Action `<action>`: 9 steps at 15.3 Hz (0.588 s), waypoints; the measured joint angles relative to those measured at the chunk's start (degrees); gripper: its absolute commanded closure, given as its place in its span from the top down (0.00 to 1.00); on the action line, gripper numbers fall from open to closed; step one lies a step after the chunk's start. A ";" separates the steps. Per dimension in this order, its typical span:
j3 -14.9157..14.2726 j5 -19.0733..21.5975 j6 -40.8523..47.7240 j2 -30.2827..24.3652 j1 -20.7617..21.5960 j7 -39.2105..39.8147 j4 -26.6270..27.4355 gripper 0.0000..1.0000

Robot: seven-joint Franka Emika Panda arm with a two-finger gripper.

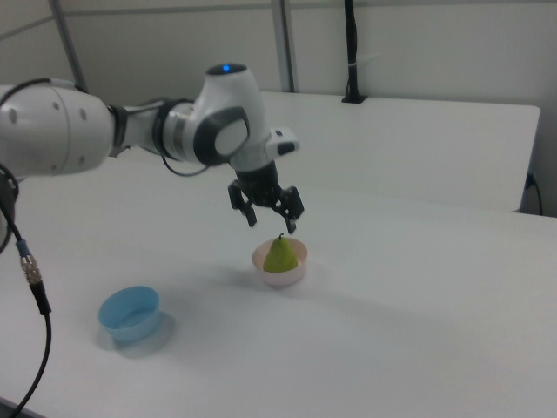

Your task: Place the pear in the bowl

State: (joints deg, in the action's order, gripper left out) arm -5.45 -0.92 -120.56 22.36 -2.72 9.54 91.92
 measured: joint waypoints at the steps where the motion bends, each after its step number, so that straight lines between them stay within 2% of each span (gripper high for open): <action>1: 0.06 0.00 3.03 -1.42 0.17 0.00 -1.07 1.00; 4: 0.26 0.00 16.49 -8.69 3.06 -0.03 -3.94 1.00; 9: 0.29 0.21 27.56 -17.25 5.32 -1.82 -3.86 1.00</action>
State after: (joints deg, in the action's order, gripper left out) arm -5.16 -0.71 -93.00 5.10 2.61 7.72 88.05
